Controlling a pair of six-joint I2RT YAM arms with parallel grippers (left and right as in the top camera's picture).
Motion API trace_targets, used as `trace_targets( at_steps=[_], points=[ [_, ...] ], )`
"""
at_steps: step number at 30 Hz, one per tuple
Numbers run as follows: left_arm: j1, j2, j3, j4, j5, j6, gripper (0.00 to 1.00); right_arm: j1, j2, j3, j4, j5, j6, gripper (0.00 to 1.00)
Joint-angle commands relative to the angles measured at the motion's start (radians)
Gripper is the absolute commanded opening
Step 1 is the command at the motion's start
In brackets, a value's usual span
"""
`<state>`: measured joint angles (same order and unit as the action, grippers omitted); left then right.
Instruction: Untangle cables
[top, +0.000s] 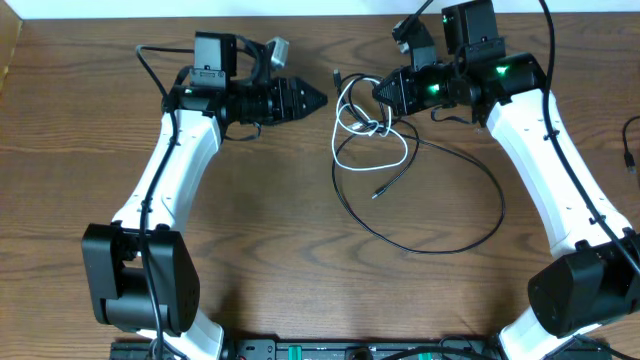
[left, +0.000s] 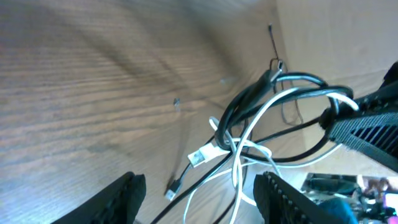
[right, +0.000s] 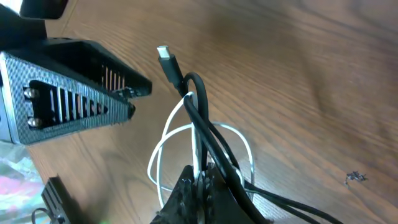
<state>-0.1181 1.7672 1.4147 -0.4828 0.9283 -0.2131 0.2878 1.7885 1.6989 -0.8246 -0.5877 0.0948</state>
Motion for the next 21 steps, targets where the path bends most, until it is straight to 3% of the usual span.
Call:
trace_targets(
  at_steps=[1,13,21],
  points=[
    [-0.023,-0.005,0.005,0.001,-0.066,0.063,0.61,0.021,-0.021,0.002,0.005,-0.018,0.002,0.01],
    [-0.109,0.039,0.005,0.157,-0.268,0.005,0.61,0.045,-0.021,0.002,-0.002,-0.029,0.003,0.01],
    [-0.144,0.085,0.005,0.235,-0.391,-0.107,0.61,0.046,-0.023,0.002,-0.002,-0.190,0.002,0.01]
  ],
)
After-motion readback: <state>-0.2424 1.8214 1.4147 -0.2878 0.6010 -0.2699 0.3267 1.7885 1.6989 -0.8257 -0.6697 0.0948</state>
